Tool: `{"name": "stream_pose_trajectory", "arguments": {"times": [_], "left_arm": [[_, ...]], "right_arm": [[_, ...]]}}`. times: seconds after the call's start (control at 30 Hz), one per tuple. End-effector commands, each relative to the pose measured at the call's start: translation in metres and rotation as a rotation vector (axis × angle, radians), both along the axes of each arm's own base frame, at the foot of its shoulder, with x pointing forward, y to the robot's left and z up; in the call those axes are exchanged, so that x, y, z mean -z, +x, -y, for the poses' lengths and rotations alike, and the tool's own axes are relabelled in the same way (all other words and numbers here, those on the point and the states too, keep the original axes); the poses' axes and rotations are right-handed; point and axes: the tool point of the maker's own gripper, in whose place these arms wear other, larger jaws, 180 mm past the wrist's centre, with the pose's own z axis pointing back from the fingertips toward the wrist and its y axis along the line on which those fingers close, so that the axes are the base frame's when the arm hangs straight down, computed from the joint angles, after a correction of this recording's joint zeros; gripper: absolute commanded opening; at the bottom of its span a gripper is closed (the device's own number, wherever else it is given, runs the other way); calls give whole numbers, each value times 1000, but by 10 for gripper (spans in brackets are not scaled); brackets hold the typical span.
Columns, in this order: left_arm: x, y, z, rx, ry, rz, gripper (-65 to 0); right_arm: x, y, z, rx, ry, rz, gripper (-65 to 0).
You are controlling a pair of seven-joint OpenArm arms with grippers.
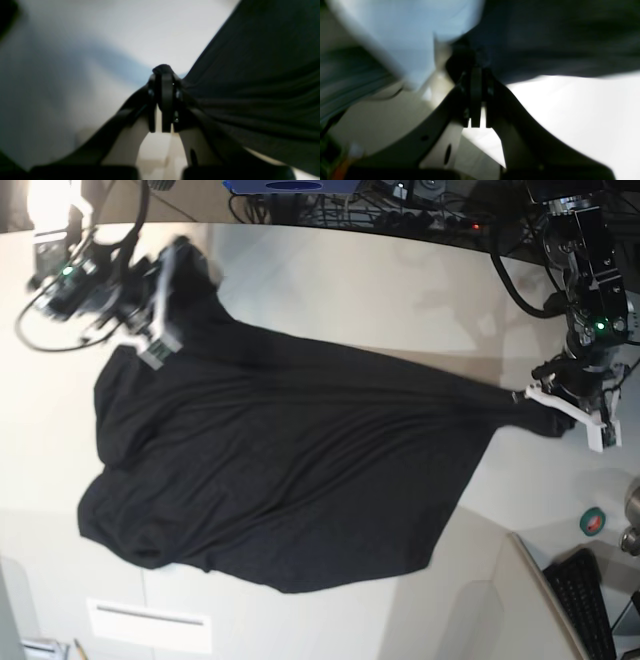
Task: Layout the t-shirt on the table in an organized manner, then fold the t-shirt properly
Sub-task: 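Grasp the shirt edge with the right gripper and pull it outward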
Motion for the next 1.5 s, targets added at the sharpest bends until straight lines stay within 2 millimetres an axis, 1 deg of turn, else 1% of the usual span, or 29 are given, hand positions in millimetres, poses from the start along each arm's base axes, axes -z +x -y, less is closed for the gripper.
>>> {"name": "stream_pose_trajectory", "arguments": {"times": [0.0, 0.07, 0.13, 0.2, 0.23, 0.27, 0.3, 0.37, 0.4, 0.43, 0.47, 0.57, 0.67, 0.7, 0.77, 0.83, 0.93, 0.97, 1.03, 1.07, 1.1, 1.13, 1.17, 1.23, 1.3, 1.33, 1.4, 1.47], "left_arm": [[-24, 13, -5, 2, 32, 71, -650], [-31, 19, -3, 3, 26, 68, -650], [-42, 29, -1, 4, 18, 77, -650], [-51, 36, 1, 6, 13, 88, -650], [-57, 40, 1, 8, 18, 98, -650], [-63, 41, -3, 9, 33, 106, -650], [-66, 43, -7, 10, 45, 109, -650], [-68, 43, -10, 10, 56, 108, -650], [-68, 43, -10, 10, 55, 108, -650], [-69, 43, -13, 11, 64, 105, -650], [-68, 41, -16, 11, 75, 95, -650], [-57, 37, -21, 3, 71, 64, -650], [-48, 27, -38, -36, 75, 32, -650], [-45, 25, -43, -52, 71, 24, -650], [-41, 21, -51, -72, 68, 13, -650], [-38, 18, -55, -82, 67, 4, -650], [-30, 15, -58, -93, 57, -16, -650], [-26, 14, -59, -96, 52, -26, -650], [-20, 12, -60, -102, 44, -41, -650], [-17, 11, -61, -105, 40, -47, -650], [-15, 10, -61, -107, 37, -52, -650], [-13, 10, -62, -109, 34, -57, -650], [-12, 10, -62, -111, 34, -55, -650], [-11, 12, -65, -114, 38, -35, -650], [-6, 11, -67, -119, 36, -36, -650], [-2, 10, -68, -121, 33, -41, -650], [4, 9, -68, -124, 25, -55, -650], [5, 10, -67, -122, 24, -57, -650]], "right_arm": [[-7, 12, 19, 30, -39, 26, -650], [-18, 27, 51, 94, -93, 58, -650], [-30, 41, 73, 127, -137, 92, -650], [-38, 48, 82, 139, -166, 103, -650], [-42, 49, 82, 139, -174, 110, -650], [-45, 49, 77, 131, -173, 118, -650], [-47, 50, 68, 105, -165, 125, -650], [-42, 44, 41, 38, -129, 116, -650], [-40, 40, 31, 14, -119, 106, -650], [-37, 36, 18, -21, -102, 96, -650], [-33, 32, 0, -61, -76, 84, -650], [-20, 11, -43, -158, -9, 28, -650], [-7, -7, -79, -226, 56, -29, -650], [-3, -10, -90, -238, 86, -36, -650], [3, -13, -105, -241, 130, -48, -650], [4, -9, -109, -237, 142, -48, -650], [2, -8, -108, -241, 129, -50, -650], [-1, -6, -108, -239, 130, -37, -591], [-5, -3, -105, -242, 123, -19, -401], [-6, 0, -95, -234, 103, -11, -335], [-5, 4, -80, -202, 83, -6, -318], [-6, 10, -71, -169, 81, 9, -326], [-8, 17, -58, -118, 82, 31, -348], [-11, 31, -30, -8, 82, 81, -414], [-9, 36, -12, 62, 84, 98, -489], [-5, 36, -6, 78, 82, 92, -528], [5, 35, 2, 104, 82, 68, -648], [18, 31, 2, 114, 92, 25, -650]]}}
